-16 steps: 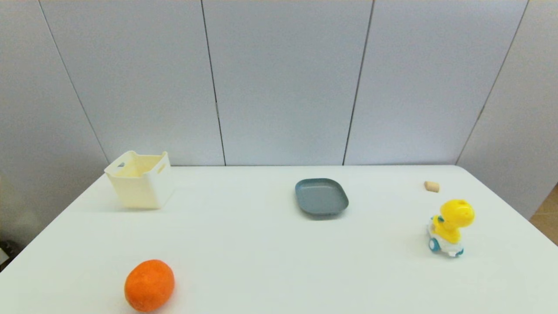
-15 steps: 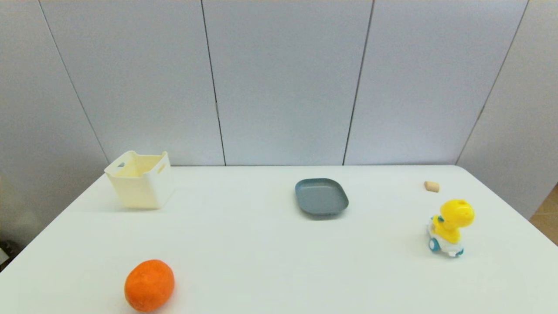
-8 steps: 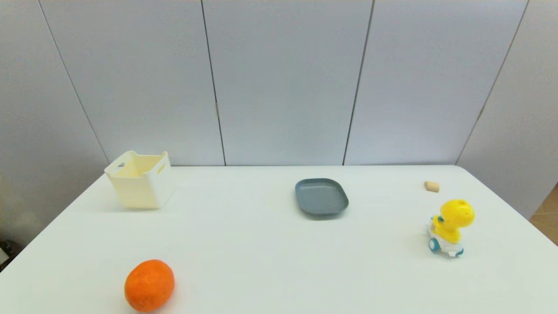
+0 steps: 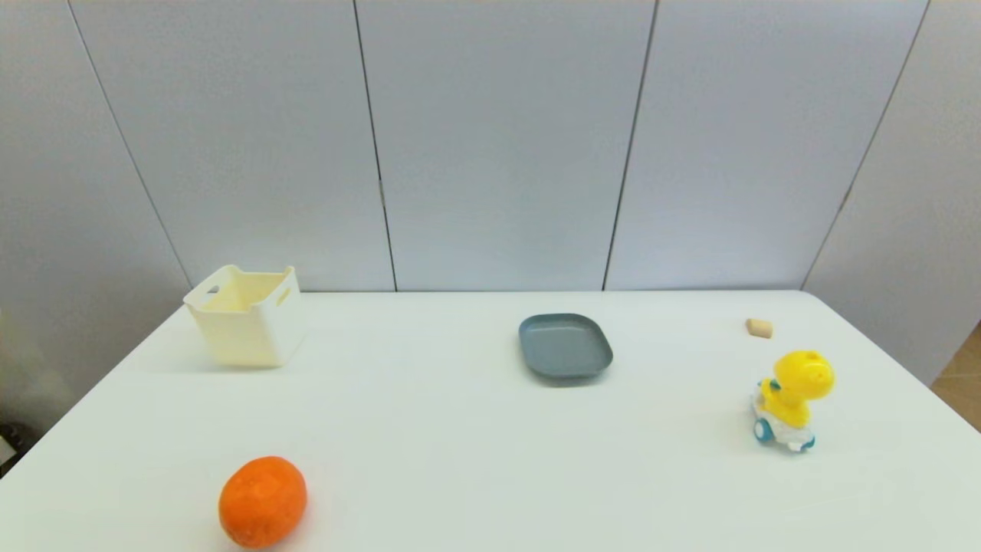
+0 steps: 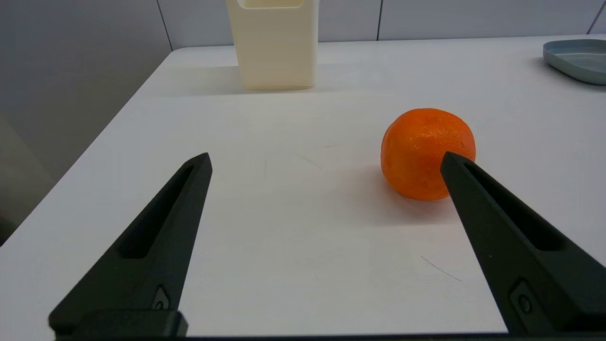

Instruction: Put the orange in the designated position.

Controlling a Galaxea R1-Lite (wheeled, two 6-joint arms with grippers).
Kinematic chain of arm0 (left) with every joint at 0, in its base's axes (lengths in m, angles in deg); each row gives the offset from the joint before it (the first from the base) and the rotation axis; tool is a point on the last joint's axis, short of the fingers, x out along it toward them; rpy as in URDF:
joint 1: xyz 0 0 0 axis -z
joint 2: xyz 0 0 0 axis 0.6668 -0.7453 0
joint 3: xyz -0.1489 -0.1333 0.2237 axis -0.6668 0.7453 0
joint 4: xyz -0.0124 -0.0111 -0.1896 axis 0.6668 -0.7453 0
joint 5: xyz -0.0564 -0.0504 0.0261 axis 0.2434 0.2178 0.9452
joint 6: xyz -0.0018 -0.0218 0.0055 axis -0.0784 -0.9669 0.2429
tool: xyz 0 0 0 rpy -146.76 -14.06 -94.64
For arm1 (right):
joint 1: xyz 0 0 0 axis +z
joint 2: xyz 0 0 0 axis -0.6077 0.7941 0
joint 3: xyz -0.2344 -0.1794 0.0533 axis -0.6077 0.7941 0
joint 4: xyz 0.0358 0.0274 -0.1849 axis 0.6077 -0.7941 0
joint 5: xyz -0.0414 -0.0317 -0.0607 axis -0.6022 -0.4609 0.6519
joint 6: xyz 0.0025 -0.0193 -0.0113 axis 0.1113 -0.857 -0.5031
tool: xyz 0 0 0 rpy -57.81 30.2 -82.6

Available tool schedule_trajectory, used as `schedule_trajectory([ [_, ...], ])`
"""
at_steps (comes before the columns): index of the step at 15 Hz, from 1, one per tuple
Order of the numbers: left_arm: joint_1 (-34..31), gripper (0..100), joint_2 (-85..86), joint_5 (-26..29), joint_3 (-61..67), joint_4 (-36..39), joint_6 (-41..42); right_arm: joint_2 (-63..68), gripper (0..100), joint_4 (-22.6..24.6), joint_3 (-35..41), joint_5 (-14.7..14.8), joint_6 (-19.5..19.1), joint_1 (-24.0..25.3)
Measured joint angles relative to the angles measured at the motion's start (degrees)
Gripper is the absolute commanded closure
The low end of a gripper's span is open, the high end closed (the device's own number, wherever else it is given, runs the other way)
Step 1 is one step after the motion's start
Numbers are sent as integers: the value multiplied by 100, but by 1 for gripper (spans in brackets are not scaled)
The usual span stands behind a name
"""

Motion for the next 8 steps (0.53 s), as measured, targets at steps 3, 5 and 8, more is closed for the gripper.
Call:
schedule_trajectory([
  [3, 0, 0, 0, 0, 0, 0, -2, 0, 0, 0, 0, 0, -2, 0],
  [5, 0, 0, 0, -66, 0, 2, -138, 0, 0, 0, 0, 0, 0, 0],
  [8, 0, 0, -28, -110, 0, -2, -223, 0, 0, 0, 0, 0, 0, 0],
])
